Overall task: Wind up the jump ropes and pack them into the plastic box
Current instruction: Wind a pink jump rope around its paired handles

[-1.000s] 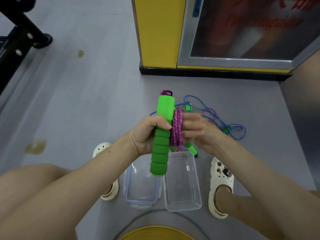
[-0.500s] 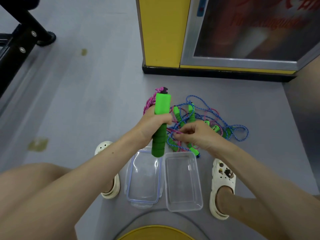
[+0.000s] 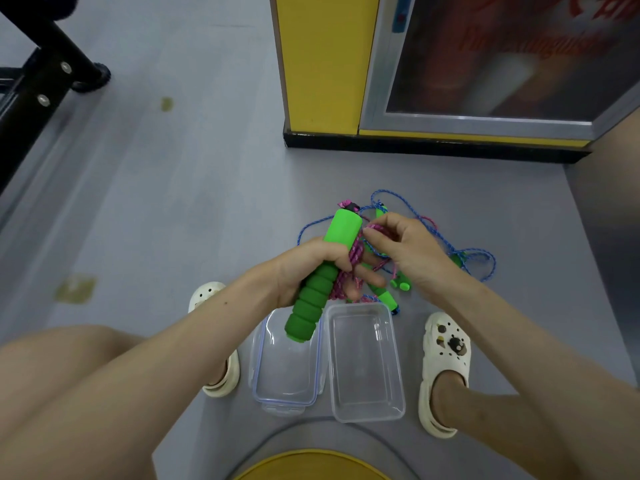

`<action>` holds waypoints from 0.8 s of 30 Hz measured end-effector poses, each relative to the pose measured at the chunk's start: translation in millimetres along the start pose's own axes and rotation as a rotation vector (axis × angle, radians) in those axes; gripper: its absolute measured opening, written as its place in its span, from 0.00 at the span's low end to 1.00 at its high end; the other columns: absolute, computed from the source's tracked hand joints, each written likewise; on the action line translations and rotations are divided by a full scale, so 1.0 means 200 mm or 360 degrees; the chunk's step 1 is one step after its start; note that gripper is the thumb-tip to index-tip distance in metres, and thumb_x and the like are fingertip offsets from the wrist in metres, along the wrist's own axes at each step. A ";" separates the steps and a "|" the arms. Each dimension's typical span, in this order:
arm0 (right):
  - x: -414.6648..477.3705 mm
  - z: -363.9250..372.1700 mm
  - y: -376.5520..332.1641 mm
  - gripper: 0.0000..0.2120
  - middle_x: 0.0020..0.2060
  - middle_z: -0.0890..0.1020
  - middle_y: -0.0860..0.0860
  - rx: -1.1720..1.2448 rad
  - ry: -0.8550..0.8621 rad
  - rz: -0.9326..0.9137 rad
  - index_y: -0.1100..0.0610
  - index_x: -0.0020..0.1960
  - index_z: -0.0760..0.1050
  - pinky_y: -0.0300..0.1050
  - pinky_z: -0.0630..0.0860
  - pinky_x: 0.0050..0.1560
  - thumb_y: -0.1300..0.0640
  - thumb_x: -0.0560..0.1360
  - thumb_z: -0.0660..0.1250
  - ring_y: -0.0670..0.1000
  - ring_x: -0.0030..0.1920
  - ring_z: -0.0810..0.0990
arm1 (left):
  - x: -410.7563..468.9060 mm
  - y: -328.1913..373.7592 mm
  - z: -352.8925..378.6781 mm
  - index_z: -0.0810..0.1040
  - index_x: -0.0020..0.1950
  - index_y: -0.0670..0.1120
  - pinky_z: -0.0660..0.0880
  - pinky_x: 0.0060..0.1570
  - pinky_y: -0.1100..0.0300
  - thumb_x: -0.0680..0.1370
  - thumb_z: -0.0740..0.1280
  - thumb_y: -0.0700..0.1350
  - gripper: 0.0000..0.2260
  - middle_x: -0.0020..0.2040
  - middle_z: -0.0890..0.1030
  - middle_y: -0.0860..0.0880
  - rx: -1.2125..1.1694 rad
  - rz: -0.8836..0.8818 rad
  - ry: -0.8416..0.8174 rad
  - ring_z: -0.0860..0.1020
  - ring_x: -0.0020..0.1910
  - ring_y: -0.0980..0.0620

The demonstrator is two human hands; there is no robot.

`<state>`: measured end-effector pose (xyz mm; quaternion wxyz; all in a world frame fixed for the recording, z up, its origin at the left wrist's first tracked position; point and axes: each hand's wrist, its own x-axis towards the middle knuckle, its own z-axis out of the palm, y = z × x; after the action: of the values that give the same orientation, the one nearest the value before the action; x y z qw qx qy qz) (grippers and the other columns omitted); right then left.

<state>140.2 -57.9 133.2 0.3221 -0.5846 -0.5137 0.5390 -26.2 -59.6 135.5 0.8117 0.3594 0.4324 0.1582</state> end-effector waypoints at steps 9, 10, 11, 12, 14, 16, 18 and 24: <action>-0.02 -0.01 -0.01 0.07 0.38 0.80 0.54 0.0385 -0.0072 0.0161 0.59 0.44 0.78 0.37 0.76 0.43 0.57 0.77 0.65 0.47 0.39 0.78 | -0.01 0.03 0.02 0.80 0.53 0.34 0.78 0.43 0.56 0.61 0.70 0.42 0.22 0.44 0.82 0.34 -0.0493 0.0112 -0.0658 0.72 0.22 0.54; -0.02 -0.01 -0.01 0.08 0.37 0.81 0.55 0.0388 -0.0087 0.0179 0.61 0.44 0.78 0.37 0.77 0.41 0.58 0.77 0.64 0.48 0.38 0.79 | -0.01 0.03 0.03 0.76 0.56 0.32 0.78 0.43 0.55 0.61 0.71 0.42 0.26 0.46 0.79 0.30 -0.0547 0.0132 -0.0685 0.72 0.21 0.54; -0.03 0.00 -0.01 0.09 0.36 0.81 0.55 0.0413 -0.0101 0.0196 0.63 0.45 0.78 0.37 0.78 0.38 0.61 0.78 0.62 0.48 0.36 0.79 | 0.00 0.03 0.04 0.73 0.58 0.31 0.78 0.43 0.55 0.60 0.72 0.42 0.28 0.50 0.75 0.27 -0.0600 0.0155 -0.0681 0.72 0.22 0.53; -0.04 0.00 0.00 0.09 0.35 0.81 0.56 0.0423 -0.0120 0.0201 0.66 0.45 0.78 0.38 0.77 0.33 0.66 0.78 0.60 0.48 0.34 0.80 | 0.00 0.03 0.05 0.72 0.58 0.30 0.78 0.42 0.54 0.60 0.72 0.41 0.29 0.52 0.70 0.26 -0.0651 0.0186 -0.0655 0.72 0.22 0.52; -0.04 0.00 0.02 0.10 0.34 0.80 0.60 0.0390 -0.0179 0.0161 0.69 0.46 0.77 0.37 0.74 0.27 0.72 0.77 0.57 0.50 0.30 0.80 | 0.01 0.02 0.05 0.76 0.58 0.31 0.78 0.43 0.55 0.59 0.73 0.41 0.29 0.52 0.72 0.28 -0.0705 0.0241 -0.0582 0.72 0.24 0.52; -0.04 0.02 0.02 0.15 0.30 0.81 0.54 0.0267 -0.0157 0.0147 0.64 0.42 0.77 0.34 0.72 0.25 0.72 0.77 0.54 0.47 0.28 0.80 | 0.02 0.03 0.05 0.78 0.59 0.33 0.78 0.45 0.55 0.58 0.72 0.41 0.29 0.56 0.72 0.32 -0.0765 0.0280 -0.0522 0.73 0.26 0.52; -0.04 0.04 0.02 0.18 0.28 0.81 0.48 0.0114 -0.0075 0.0168 0.58 0.39 0.77 0.31 0.70 0.26 0.71 0.78 0.52 0.42 0.27 0.78 | 0.02 0.03 0.04 0.77 0.61 0.34 0.78 0.47 0.55 0.58 0.72 0.41 0.31 0.55 0.74 0.34 -0.0852 0.0300 -0.0460 0.74 0.27 0.51; -0.06 0.07 0.04 0.15 0.30 0.78 0.59 -0.0146 -0.0255 0.0239 0.60 0.39 0.77 0.40 0.72 0.36 0.59 0.81 0.58 0.52 0.30 0.74 | 0.01 0.08 0.03 0.68 0.69 0.42 0.77 0.51 0.56 0.65 0.63 0.35 0.31 0.59 0.80 0.42 -0.0914 0.0375 -0.0129 0.83 0.41 0.48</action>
<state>129.8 -73.1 127.0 0.2115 -0.5906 -0.5167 0.5826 -20.0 -50.2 148.2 0.8727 0.1690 0.2926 0.3525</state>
